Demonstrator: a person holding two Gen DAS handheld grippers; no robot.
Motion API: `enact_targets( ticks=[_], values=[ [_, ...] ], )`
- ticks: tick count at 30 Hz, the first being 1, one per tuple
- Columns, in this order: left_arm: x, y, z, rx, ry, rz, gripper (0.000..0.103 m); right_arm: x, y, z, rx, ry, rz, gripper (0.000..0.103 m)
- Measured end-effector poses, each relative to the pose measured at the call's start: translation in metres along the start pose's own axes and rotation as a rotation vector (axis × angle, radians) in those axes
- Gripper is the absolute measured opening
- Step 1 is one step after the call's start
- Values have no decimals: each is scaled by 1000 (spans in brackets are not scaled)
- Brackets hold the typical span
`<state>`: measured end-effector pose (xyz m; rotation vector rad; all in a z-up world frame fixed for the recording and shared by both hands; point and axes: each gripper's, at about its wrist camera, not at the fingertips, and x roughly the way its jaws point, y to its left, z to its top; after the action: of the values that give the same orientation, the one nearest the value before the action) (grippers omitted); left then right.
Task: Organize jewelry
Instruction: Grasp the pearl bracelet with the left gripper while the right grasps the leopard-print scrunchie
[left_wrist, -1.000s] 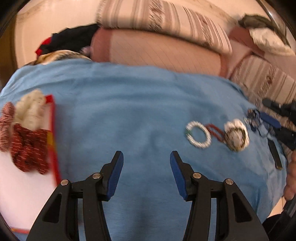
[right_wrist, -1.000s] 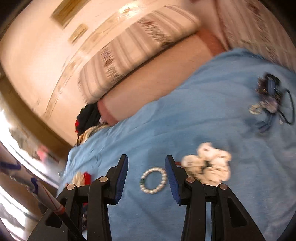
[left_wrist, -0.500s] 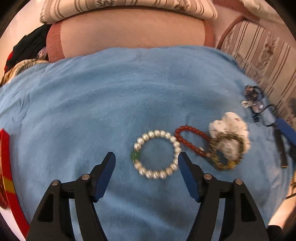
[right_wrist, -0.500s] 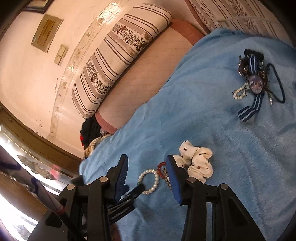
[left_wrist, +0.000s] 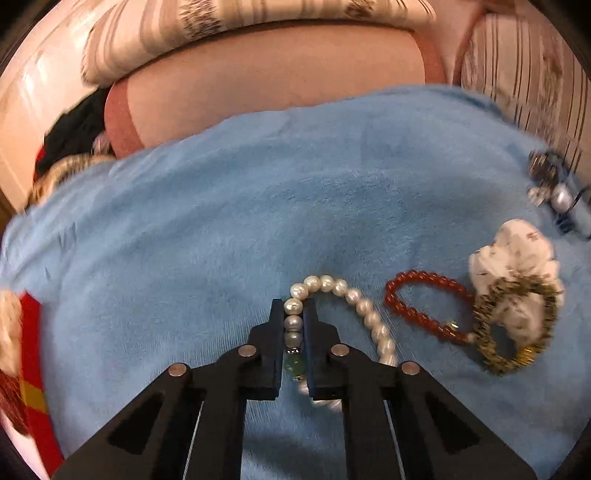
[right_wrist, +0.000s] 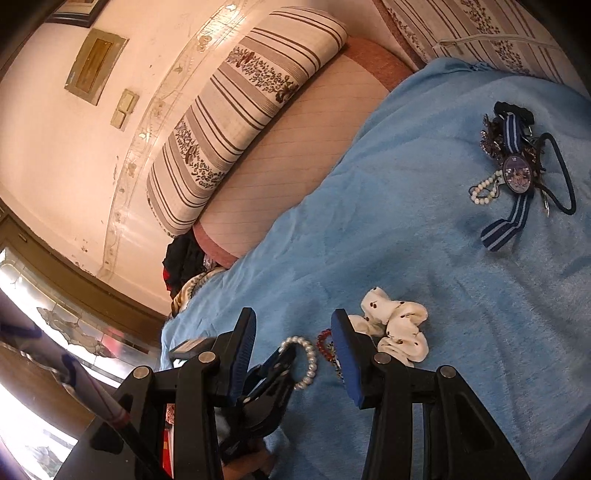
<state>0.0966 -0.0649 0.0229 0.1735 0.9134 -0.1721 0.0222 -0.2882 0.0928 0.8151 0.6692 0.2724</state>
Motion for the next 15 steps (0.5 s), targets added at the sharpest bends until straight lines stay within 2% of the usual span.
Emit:
enact_targets(
  ticks=[4,9,15],
  values=[
    [-25,24,-16,-68,-17,-73,9,5,1,0,-12,31,-10,47],
    [-62,38,-36,-45,-46,-93,9,27,1,-11,-55,132,-34,45],
    [-88,53,-60,-47,-81,-109,9,45,-2,-18,-148,167,-187,41]
  ],
)
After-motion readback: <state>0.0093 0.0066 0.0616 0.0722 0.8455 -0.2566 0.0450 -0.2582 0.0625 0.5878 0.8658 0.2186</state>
